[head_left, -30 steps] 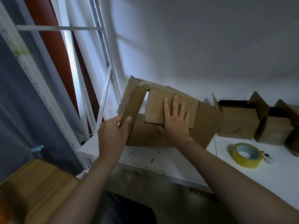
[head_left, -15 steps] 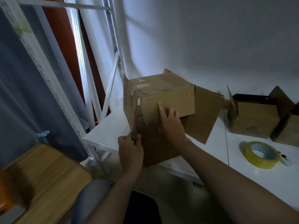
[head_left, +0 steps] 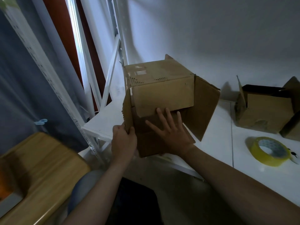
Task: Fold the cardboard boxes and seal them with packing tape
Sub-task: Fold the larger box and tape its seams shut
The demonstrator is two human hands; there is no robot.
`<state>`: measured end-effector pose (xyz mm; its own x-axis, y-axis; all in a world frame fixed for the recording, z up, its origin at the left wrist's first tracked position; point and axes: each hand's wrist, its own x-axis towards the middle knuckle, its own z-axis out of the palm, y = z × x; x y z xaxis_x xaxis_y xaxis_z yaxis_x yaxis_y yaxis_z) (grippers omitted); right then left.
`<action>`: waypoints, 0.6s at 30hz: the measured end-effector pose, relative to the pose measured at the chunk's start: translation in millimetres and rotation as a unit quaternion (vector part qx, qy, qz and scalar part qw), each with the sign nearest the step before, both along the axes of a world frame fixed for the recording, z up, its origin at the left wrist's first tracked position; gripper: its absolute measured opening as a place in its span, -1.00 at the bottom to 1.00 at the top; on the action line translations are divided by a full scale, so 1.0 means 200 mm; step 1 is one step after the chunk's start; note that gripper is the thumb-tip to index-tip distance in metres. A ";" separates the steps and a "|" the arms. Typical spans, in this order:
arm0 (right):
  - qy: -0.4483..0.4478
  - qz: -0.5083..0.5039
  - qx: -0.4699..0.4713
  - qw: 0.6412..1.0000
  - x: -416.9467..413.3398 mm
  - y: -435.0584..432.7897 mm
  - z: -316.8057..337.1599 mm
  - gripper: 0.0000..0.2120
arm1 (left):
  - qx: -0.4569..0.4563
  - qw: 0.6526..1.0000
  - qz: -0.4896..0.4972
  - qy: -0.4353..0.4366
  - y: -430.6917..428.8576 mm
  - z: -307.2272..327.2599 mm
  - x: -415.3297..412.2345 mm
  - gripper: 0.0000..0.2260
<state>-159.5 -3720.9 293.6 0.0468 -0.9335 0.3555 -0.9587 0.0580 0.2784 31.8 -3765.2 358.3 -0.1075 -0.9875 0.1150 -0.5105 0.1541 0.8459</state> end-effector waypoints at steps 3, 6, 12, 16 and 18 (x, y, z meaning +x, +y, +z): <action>-0.001 0.005 0.010 1.000 0.01 -0.02 0.00 0.14 | 0.003 1.000 -0.003 -0.019 -0.02 0.00 0.01 -0.91; -0.037 -0.002 -0.003 0.999 0.00 -0.04 0.00 0.12 | -0.007 0.999 -0.003 -0.032 -0.05 0.00 -0.01 -0.91; -0.085 -0.047 -0.158 0.983 -0.04 -0.17 0.04 -0.46 | -0.040 0.999 0.000 -0.036 -0.09 -0.03 -0.02 -0.80; -0.113 -0.048 -0.212 0.969 0.01 -0.29 0.05 -0.67 | -0.035 0.999 0.013 0.019 -0.09 -0.05 -0.03 -0.74; -0.123 -0.054 -0.214 0.968 0.02 -0.34 0.06 -0.69 | -0.011 0.998 0.006 0.061 -0.09 -0.07 -0.06 -0.69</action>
<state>-155.4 -3789.0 305.4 -0.1780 -0.6933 0.6983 -0.9748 0.2212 -0.0288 20.4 -3783.6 345.2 -0.0799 -0.9858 0.1478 -0.4064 0.1676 0.8982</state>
